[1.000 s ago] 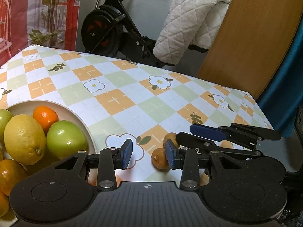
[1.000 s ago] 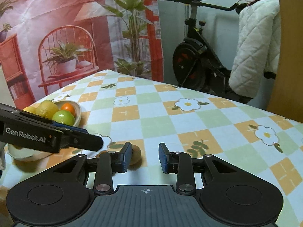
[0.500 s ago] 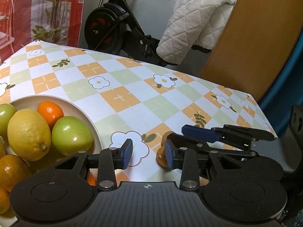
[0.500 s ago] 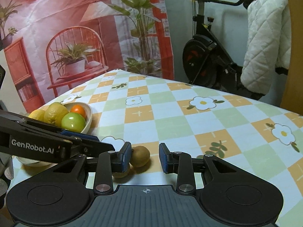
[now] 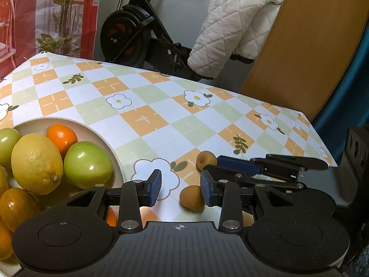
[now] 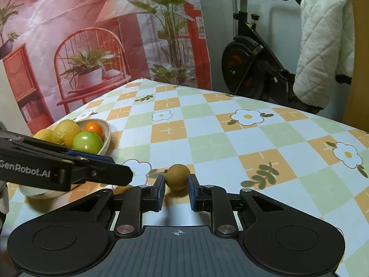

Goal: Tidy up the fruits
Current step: 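Close the left gripper around a small brown kiwi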

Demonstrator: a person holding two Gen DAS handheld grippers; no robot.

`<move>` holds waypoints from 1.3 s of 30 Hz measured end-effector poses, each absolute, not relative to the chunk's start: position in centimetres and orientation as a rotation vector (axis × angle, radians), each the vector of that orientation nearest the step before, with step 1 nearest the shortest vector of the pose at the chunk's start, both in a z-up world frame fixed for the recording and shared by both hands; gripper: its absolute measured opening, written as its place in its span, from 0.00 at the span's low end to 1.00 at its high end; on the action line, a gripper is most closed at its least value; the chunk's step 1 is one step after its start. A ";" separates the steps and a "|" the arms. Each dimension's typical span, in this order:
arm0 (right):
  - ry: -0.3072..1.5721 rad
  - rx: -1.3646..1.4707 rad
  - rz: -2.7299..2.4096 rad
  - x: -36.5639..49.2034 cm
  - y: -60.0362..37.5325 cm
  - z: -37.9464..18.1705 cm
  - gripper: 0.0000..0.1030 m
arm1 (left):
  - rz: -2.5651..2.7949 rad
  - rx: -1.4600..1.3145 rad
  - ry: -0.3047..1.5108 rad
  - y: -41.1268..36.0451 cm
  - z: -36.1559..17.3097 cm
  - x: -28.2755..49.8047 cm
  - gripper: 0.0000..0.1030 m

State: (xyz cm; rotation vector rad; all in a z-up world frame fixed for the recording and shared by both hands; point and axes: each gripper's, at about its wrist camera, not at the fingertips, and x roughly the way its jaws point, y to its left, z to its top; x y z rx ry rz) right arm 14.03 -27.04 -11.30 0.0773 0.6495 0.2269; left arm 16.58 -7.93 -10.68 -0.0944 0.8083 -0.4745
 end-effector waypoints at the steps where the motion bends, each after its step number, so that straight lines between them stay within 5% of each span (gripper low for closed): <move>1: 0.650 0.072 0.226 14.1 -27.0 -11.3 0.21 | -0.478 -0.091 0.810 -7.9 -10.7 16.5 0.37; 9: 0.654 0.036 0.239 14.9 -26.2 -11.4 0.27 | -0.463 -0.102 0.809 -7.2 -10.7 16.3 0.37; 39: 0.579 0.132 0.094 10.4 -28.6 -11.3 0.24 | -0.487 0.007 0.820 -9.1 -12.3 15.7 0.38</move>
